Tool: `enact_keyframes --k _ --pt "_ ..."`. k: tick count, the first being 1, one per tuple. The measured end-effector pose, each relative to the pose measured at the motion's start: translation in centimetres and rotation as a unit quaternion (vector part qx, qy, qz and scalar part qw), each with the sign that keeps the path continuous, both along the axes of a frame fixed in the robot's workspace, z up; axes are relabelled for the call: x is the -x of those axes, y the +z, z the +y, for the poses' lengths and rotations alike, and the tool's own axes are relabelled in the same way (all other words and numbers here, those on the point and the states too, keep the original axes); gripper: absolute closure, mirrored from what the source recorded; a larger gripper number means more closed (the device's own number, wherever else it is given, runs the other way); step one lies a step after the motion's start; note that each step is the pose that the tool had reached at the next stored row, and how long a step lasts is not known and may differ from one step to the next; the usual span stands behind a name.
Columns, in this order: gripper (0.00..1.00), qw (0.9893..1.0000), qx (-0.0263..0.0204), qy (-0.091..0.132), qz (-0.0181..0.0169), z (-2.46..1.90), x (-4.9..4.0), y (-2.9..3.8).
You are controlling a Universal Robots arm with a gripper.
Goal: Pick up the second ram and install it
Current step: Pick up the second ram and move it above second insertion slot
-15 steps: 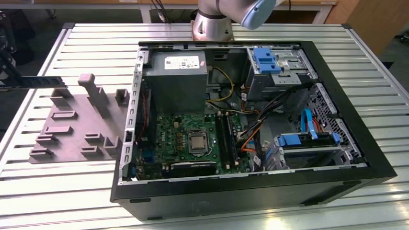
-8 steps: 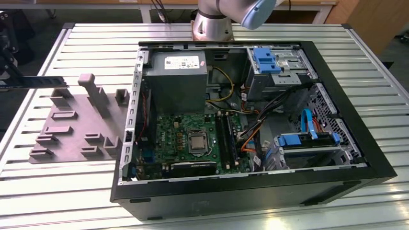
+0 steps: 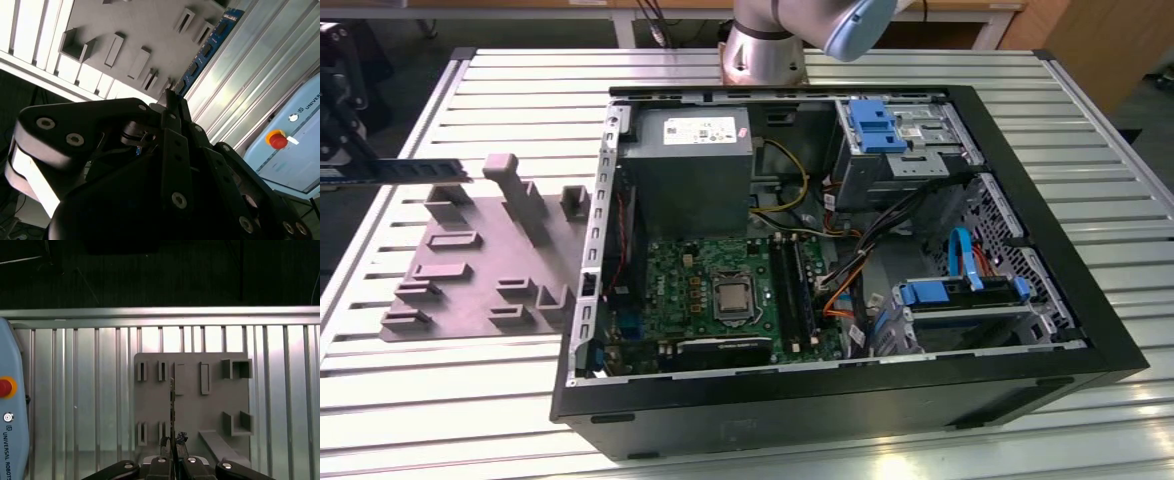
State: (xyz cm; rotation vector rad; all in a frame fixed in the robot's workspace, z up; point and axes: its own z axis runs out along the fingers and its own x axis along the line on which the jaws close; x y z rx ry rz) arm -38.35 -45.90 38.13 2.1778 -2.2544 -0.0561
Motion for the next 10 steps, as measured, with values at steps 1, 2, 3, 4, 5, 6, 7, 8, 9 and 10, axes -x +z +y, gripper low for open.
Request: enact_keyframes --k 1,2,3,4,5,6,7,8,9,10 --pt "0.86 1.0 0.0 0.0 0.0 0.0 -0.06 0.0" --pt "0.86 1.0 0.0 0.0 0.0 0.0 -0.13 0.0" --pt "0.86 1.0 0.0 0.0 0.0 0.0 -0.21 0.0" --pt "0.86 1.0 0.0001 0.0 0.0 0.0 -0.29 0.01" --pt "0.86 1.0 0.0001 0.0 0.0 0.0 -0.39 0.01" --pt "0.86 1.0 0.0 0.0 0.0 0.0 -0.51 0.0" --pt "0.86 1.0 0.0001 0.0 0.0 0.0 -0.63 0.01" --pt "0.86 1.0 0.0 0.0 0.0 0.0 -0.76 0.01" --pt "0.86 1.0 0.0 0.0 0.0 0.0 -0.9 0.0" --pt "0.86 1.0 0.0 0.0 0.0 0.0 -1.03 0.0"
